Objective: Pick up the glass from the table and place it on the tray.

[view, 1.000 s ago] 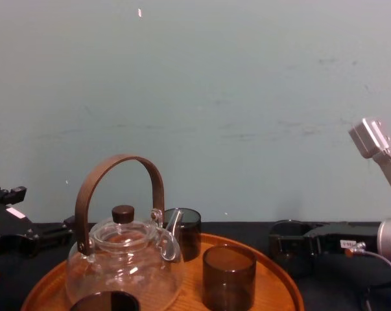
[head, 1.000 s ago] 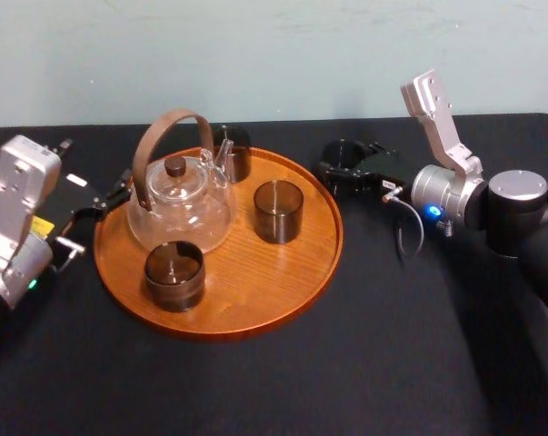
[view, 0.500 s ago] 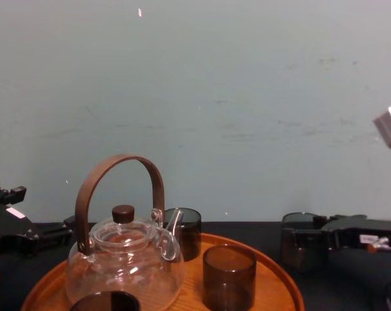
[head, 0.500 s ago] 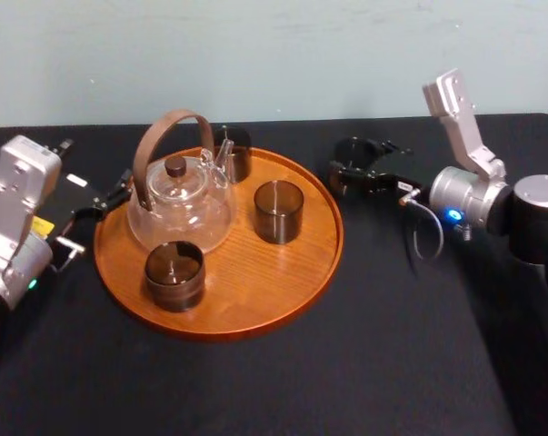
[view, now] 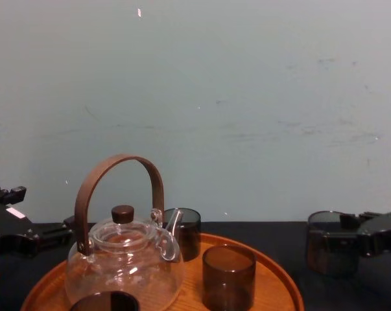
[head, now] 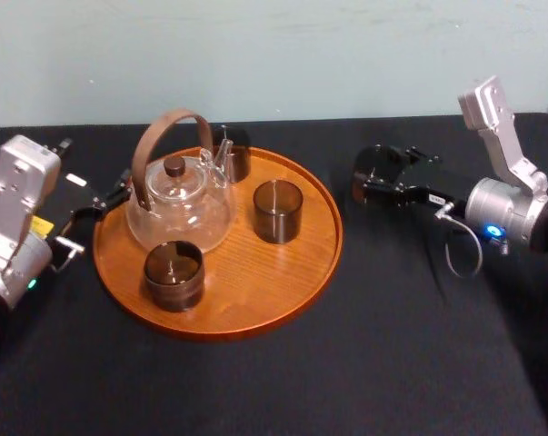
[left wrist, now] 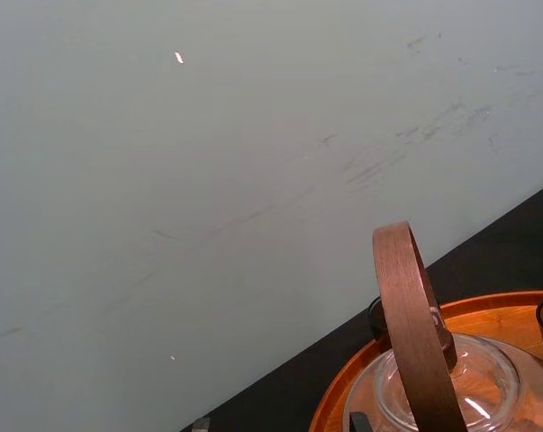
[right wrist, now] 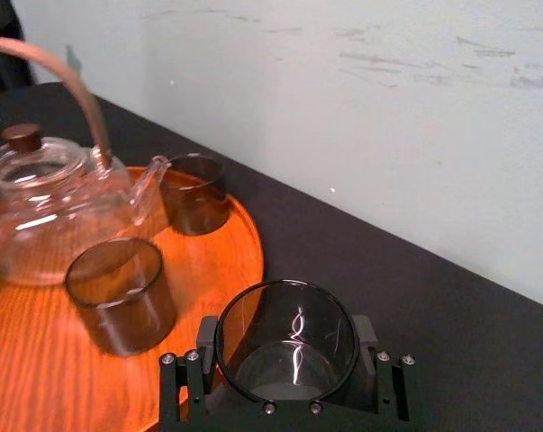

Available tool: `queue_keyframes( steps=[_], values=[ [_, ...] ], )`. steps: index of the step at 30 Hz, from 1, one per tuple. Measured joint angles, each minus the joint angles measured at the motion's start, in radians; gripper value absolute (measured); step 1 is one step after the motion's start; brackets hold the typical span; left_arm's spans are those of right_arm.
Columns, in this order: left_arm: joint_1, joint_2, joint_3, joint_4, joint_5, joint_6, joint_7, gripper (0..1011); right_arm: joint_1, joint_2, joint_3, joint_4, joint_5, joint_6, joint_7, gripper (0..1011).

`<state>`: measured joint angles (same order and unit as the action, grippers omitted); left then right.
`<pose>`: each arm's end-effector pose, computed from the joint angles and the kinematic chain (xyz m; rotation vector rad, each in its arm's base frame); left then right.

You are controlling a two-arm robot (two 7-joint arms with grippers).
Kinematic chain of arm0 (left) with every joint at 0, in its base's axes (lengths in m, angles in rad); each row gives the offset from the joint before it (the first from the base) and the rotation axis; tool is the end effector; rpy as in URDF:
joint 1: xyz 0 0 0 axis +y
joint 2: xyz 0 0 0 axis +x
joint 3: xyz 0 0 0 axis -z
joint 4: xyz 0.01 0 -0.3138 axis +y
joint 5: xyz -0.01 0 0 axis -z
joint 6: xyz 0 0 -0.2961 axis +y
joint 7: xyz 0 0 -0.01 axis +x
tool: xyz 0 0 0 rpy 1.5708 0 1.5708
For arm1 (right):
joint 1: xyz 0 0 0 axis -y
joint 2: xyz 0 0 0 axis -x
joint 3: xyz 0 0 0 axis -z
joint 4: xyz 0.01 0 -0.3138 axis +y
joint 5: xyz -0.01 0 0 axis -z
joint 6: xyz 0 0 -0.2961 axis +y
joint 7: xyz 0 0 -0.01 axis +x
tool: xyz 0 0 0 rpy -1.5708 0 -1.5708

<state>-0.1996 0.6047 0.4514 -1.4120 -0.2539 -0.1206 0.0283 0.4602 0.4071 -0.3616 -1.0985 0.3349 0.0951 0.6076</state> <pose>0.3500 0.0996 -0.3190 0.3044 -0.2852 1.2480 0.4386 -0.0928 -0.3004 -0.2707 0.0919 -0.8455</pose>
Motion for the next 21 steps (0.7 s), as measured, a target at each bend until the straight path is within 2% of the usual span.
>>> queue_keyframes(
  steps=[3,12,21],
  values=[
    [0.000,0.000,0.000,0.000,0.000,0.000,0.000,1001,-0.035,0.033,-0.005,-0.059,0.011,0.013,0.004,905],
    [0.000,0.000,0.000,0.000,0.000,0.000,0.000,1001,-0.100,0.094,-0.028,-0.171,0.034,0.033,0.021,905],
    [0.000,0.000,0.000,0.000,0.000,0.000,0.000,1001,-0.119,0.116,-0.070,-0.231,0.050,0.040,0.041,905]
  ],
)
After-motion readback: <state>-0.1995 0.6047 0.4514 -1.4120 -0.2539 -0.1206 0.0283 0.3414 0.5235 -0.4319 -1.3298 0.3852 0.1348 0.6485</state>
